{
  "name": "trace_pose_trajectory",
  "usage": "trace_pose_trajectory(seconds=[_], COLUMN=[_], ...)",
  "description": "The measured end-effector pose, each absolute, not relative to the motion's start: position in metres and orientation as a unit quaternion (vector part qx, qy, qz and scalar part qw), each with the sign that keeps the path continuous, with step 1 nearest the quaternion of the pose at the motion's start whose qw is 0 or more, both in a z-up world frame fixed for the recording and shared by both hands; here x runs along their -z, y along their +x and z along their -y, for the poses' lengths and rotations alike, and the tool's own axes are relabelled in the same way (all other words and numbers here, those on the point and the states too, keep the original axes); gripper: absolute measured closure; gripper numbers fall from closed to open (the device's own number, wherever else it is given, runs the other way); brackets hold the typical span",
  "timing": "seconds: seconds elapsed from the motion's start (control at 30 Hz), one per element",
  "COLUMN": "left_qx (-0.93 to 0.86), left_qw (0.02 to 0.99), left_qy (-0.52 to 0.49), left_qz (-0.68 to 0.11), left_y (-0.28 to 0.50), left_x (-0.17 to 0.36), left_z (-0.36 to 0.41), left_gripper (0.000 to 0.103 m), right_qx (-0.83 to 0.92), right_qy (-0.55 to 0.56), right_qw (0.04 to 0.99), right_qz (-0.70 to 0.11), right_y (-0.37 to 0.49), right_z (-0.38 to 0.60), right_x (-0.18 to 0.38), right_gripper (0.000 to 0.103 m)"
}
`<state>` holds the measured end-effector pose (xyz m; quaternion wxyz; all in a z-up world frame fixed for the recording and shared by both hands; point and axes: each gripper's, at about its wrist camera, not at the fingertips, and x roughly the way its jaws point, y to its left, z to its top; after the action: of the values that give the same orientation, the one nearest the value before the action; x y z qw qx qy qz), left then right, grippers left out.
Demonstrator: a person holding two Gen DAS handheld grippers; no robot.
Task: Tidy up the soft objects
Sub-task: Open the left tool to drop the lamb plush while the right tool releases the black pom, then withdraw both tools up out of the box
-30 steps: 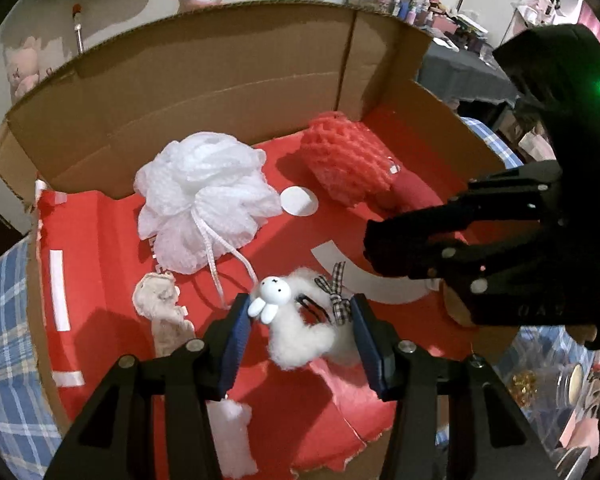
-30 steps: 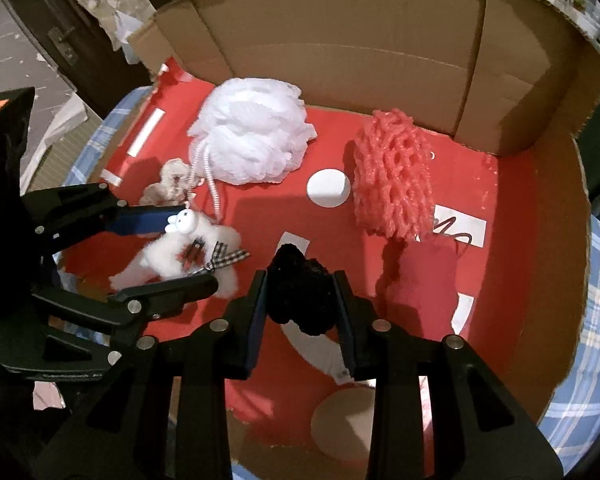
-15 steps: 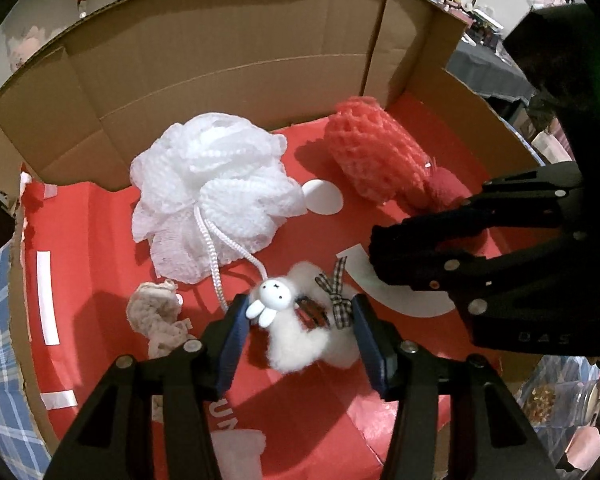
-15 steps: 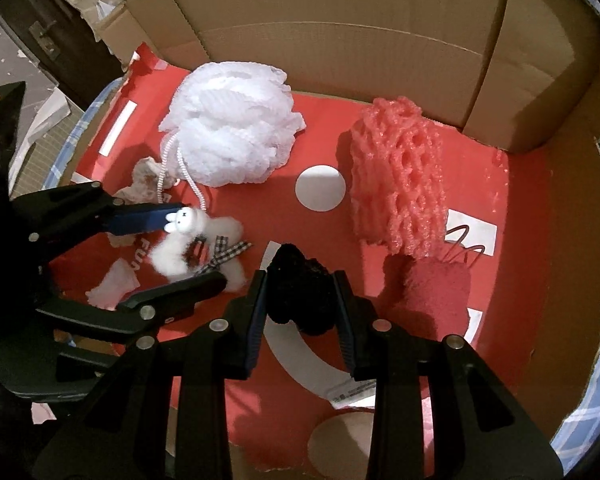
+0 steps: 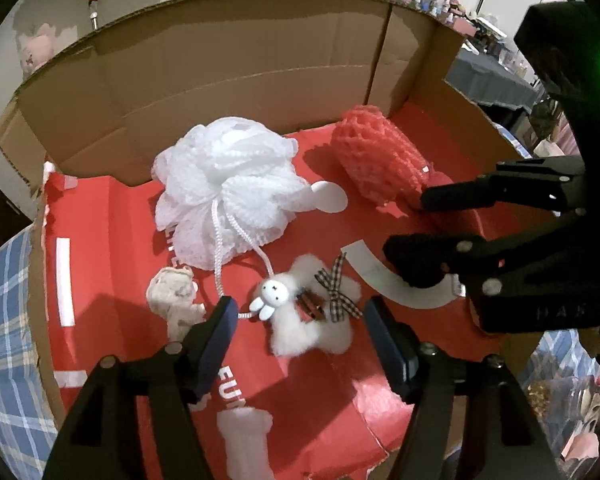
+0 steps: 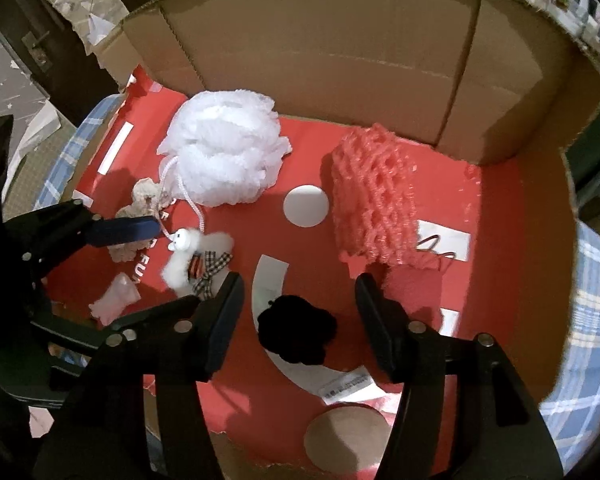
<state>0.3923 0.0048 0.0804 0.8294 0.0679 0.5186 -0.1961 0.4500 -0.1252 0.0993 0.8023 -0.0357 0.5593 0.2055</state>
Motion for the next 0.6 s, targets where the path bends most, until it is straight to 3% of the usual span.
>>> trace_pose_trajectory(seconds=[0.27, 0.4, 0.6], left_qx=[0.188, 0.182, 0.173], left_qw=[0.850, 0.867, 0.893], left_qy=[0.038, 0.016, 0.000], left_qz=[-0.491, -0.463, -0.415], left_y=[0.363, 0.337, 0.288], left_x=[-0.110, -0.134, -0.166], left_z=[-0.012, -0.020, -0.026], left_gripper=[0.021, 0.009, 0.003], right_qx=[-0.196, -0.194, -0.184], right_qy=[-0.022, -0.023, -0.017], right_qw=[0.819, 0.834, 0.865], right_qz=[-0.538, -0.516, -0.467], right_y=[0.423, 0.395, 0.345], right_z=[0.135, 0.141, 0.148], right_x=[-0.126, -0.149, -0.186], right_gripper=[0.040, 0.034, 0.028])
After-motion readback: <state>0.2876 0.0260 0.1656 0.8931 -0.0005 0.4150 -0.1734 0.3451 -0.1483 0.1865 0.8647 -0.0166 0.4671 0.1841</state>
